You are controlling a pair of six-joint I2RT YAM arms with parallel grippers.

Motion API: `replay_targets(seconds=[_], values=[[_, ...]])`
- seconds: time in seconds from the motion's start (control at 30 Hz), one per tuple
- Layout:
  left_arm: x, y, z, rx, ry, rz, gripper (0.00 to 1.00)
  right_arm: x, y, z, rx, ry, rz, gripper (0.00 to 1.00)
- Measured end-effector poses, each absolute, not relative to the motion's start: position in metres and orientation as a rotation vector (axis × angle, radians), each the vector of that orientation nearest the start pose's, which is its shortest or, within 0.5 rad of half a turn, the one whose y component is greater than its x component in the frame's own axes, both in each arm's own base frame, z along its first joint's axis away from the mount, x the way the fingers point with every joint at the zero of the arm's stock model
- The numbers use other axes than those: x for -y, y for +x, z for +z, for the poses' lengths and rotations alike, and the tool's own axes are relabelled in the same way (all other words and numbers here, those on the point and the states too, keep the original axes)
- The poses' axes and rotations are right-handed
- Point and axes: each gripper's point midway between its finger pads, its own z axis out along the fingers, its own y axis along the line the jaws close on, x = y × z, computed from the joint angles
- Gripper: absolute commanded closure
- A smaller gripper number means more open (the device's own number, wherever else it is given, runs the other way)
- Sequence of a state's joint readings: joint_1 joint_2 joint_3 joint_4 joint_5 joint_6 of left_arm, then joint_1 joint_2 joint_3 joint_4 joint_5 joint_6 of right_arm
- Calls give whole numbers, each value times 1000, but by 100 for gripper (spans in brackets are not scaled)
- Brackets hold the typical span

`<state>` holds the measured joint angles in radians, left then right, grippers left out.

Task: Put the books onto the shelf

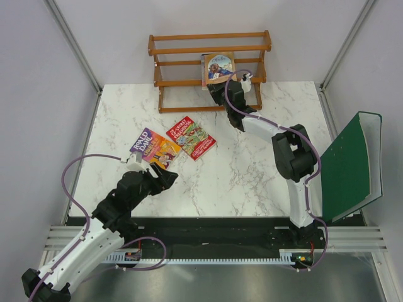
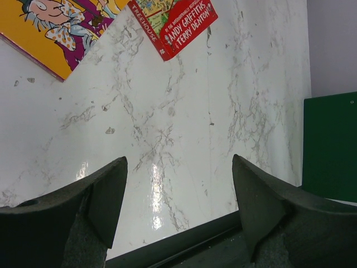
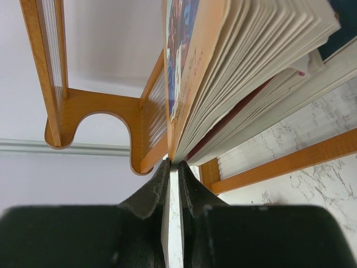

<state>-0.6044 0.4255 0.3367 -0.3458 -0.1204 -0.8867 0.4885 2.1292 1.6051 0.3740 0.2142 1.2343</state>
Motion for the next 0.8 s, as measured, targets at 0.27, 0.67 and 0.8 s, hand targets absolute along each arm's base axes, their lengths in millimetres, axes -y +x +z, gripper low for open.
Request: replay_targets(seconds=[0.27,0.67,0.8], values=[[149,196,128,-2075,-375,-812,18,-313,571,217,-1647,816,1082,86],[148,194,122,-2087,-376,-803,18,-318,570,214,-1653,818,1090,69],[147,194,123,-2083,-376,-806,18,-318,570,211,-1657,827,1091,61]])
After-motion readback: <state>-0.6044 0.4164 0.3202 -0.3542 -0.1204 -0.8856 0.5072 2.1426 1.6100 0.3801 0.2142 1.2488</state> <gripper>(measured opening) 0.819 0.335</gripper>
